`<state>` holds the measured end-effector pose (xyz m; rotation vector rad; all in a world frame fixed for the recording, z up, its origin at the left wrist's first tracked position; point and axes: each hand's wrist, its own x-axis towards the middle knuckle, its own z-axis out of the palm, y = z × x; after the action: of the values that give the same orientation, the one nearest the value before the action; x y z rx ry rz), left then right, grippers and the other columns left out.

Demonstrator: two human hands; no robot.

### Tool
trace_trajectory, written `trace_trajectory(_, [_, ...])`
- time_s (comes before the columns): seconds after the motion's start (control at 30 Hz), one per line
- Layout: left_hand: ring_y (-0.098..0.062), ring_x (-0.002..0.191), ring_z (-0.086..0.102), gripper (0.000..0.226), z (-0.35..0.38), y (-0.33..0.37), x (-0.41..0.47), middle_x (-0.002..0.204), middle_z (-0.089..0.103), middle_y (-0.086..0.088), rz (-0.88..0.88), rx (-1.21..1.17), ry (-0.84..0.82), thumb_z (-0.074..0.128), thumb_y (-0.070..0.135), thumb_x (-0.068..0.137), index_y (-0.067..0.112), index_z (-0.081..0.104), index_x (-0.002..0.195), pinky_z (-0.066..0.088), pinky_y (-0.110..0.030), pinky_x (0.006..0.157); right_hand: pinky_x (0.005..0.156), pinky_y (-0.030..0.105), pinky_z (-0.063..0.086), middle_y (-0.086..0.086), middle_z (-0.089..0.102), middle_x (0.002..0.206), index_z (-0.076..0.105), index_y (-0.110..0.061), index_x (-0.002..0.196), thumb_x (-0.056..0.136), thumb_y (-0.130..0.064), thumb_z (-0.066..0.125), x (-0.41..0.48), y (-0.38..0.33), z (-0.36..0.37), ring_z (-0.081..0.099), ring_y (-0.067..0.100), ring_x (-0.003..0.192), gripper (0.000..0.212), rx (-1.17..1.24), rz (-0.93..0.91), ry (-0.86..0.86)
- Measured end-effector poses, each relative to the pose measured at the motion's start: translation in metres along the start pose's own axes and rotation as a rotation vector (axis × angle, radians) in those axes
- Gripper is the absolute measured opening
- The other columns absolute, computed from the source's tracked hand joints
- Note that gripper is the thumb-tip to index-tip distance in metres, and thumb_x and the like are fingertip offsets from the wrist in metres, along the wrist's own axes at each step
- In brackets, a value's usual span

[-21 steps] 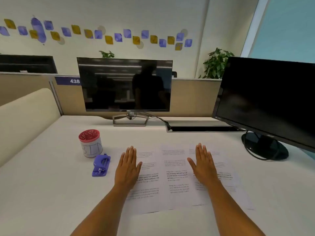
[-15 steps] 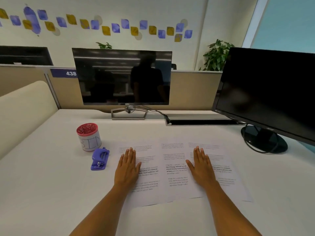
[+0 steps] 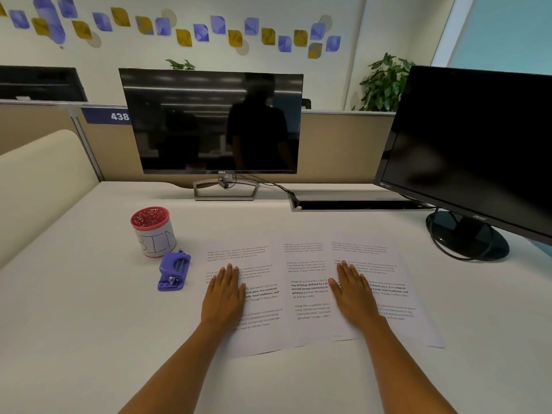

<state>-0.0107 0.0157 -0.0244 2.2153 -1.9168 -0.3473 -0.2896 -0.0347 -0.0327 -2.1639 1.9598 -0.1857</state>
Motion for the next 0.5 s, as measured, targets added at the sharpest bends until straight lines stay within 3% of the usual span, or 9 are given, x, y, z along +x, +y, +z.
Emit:
trace_trajectory(0.13, [-0.025, 0.147, 0.008, 0.057, -0.011, 0.007, -0.003, 0.158, 0.009, -0.012, -0.223, -0.076, 0.121, 0.025, 0.029, 0.098, 0.006, 0.009, 0.148, 0.007, -0.035, 0.120, 0.118, 0.037, 0.020, 0.008, 0.026, 0.155, 0.024, -0.010, 0.147, 0.099, -0.036, 0.032, 0.000, 0.005, -0.012, 0.023, 0.024, 0.143, 0.055, 0.179, 0.050, 0.155])
trace_trajectory(0.23, [-0.032, 0.144, 0.015, 0.069, -0.019, 0.012, -0.002, 0.156, 0.014, -0.018, -0.439, -0.228, 0.120, 0.041, 0.031, 0.095, -0.001, 0.008, 0.146, 0.015, -0.040, 0.119, 0.110, 0.043, 0.033, 0.014, 0.041, 0.145, 0.037, -0.005, 0.140, 0.096, -0.032, 0.042, -0.001, 0.015, -0.026, 0.037, 0.030, 0.134, 0.052, 0.188, 0.230, 0.333])
trace_trajectory(0.5, [-0.034, 0.133, 0.033, 0.083, -0.033, 0.015, 0.012, 0.144, 0.031, -0.022, -0.560, -0.232, 0.075, 0.063, 0.037, 0.083, -0.008, 0.022, 0.138, 0.035, -0.038, 0.107, 0.104, 0.044, 0.034, 0.022, 0.038, 0.139, 0.038, 0.002, 0.133, 0.086, -0.051, 0.053, 0.000, 0.062, -0.058, 0.037, 0.035, 0.128, 0.072, 0.138, 0.762, 0.148])
